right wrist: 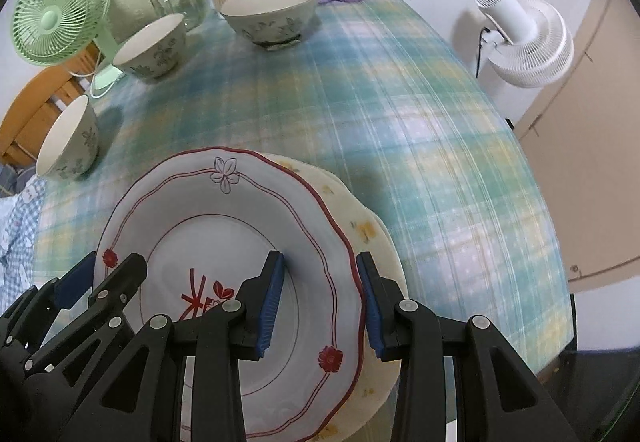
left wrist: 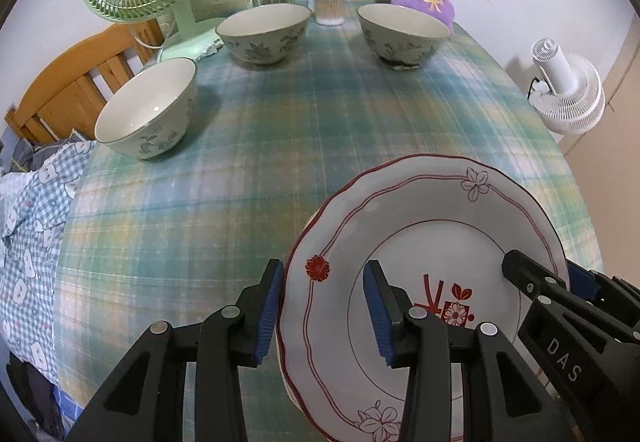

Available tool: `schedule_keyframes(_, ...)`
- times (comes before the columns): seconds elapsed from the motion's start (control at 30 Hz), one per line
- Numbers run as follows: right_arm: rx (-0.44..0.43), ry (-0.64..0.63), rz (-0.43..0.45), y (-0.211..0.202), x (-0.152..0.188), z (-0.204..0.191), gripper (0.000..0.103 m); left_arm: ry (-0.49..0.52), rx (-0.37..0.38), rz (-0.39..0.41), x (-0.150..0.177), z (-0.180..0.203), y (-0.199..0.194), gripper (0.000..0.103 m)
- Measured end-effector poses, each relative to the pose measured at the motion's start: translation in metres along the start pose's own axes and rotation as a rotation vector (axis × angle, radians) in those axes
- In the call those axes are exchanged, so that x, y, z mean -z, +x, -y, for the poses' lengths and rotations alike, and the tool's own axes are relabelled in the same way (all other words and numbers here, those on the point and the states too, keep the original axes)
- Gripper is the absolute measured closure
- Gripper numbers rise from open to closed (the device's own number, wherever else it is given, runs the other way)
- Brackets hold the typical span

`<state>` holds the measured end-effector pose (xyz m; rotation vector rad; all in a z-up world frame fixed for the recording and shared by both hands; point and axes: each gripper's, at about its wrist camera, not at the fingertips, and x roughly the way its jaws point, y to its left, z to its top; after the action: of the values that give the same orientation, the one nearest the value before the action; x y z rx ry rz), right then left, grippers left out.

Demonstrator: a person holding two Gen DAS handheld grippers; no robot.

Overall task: Organize plates and bowls
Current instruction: 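Carry the red-rimmed plate with both grippers onto the cream plate stack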

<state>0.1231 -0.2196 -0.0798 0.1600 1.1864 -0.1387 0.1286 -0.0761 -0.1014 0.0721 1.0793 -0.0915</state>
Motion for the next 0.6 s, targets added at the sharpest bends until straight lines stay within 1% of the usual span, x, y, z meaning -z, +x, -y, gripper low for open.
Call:
schedule_keyframes(0.23, 0.033, 0.007, 0.007, -0.001, 0.003, 0.003, 0.062, 0.034, -0.005, 0.006, 0.004, 0.007, 0.001, 0.062)
schedule_keyframes(0.47, 0.082, -0.041, 0.008, 0.002, 0.004, -0.005, 0.061, 0.041, -0.031, 0.018, 0.003, 0.009, 0.003, 0.063)
schedule_keyframes(0.5, 0.085, -0.049, 0.009, 0.002, 0.004, -0.006, 0.060, 0.043, -0.034, 0.022, 0.003, 0.009, 0.003, 0.065)
schedule_keyframes(0.6, 0.097, -0.070, 0.008, 0.003, 0.003, -0.008, 0.061, 0.038, -0.039, 0.024, 0.003, 0.009, 0.004, 0.065)
